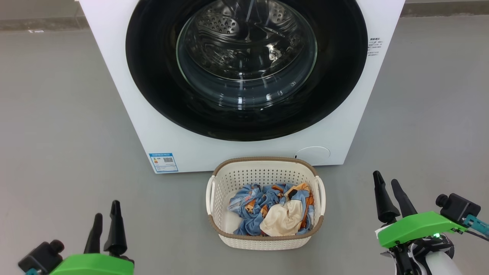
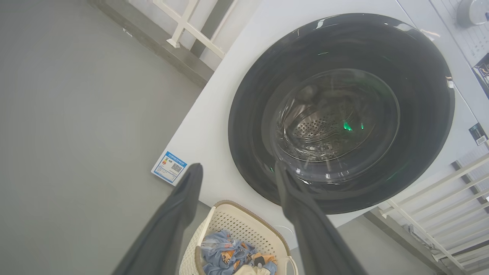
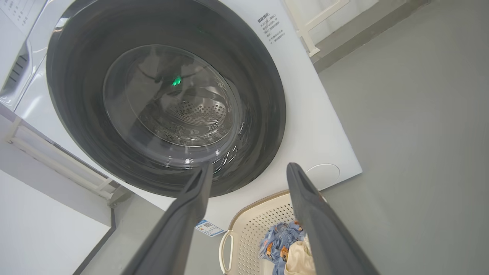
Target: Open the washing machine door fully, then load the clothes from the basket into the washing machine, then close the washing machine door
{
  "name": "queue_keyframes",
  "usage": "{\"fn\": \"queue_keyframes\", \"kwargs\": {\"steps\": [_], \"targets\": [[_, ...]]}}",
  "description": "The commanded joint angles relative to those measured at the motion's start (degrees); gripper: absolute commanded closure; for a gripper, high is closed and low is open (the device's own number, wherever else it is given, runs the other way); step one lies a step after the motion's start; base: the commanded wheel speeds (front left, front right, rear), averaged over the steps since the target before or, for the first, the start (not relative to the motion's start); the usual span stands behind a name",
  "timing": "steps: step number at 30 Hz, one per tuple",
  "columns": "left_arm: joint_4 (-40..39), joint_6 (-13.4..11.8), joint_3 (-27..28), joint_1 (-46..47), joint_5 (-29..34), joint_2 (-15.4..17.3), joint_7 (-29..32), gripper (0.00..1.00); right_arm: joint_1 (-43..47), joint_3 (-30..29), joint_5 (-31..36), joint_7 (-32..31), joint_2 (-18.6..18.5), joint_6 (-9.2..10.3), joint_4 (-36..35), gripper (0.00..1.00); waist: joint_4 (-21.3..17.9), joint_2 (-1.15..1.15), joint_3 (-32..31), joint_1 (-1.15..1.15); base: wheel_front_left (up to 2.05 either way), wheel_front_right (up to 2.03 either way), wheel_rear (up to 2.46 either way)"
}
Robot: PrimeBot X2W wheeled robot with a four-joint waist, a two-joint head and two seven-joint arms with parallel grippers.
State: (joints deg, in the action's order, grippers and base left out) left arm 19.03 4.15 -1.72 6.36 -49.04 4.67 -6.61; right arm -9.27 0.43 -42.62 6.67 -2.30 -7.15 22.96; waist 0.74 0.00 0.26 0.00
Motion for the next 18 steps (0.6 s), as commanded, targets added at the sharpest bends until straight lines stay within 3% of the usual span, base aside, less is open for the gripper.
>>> {"fn": "queue_keyframes", "kwargs": {"steps": [1, 18], "targets": [[-0.88, -0.11, 0.96, 3.19, 1.64, 1.38, -0.65, 0.0, -3.16, 1.03, 1.56, 0.68, -0.31, -0.24, -1.11, 0.0, -0.01, 0.0, -0.02, 0.0, 0.0, 0.0, 0.0], [-0.29, -0.1, 0.45, 4.48, 11.57, 2.05, -3.57, 0.0, -5.01, 2.95, 12.77, 3.56, -0.33, -0.28, 0.27, 0.0, -0.06, 0.0, -0.09, 0.0, 0.0, 0.0, 0.0]]}}
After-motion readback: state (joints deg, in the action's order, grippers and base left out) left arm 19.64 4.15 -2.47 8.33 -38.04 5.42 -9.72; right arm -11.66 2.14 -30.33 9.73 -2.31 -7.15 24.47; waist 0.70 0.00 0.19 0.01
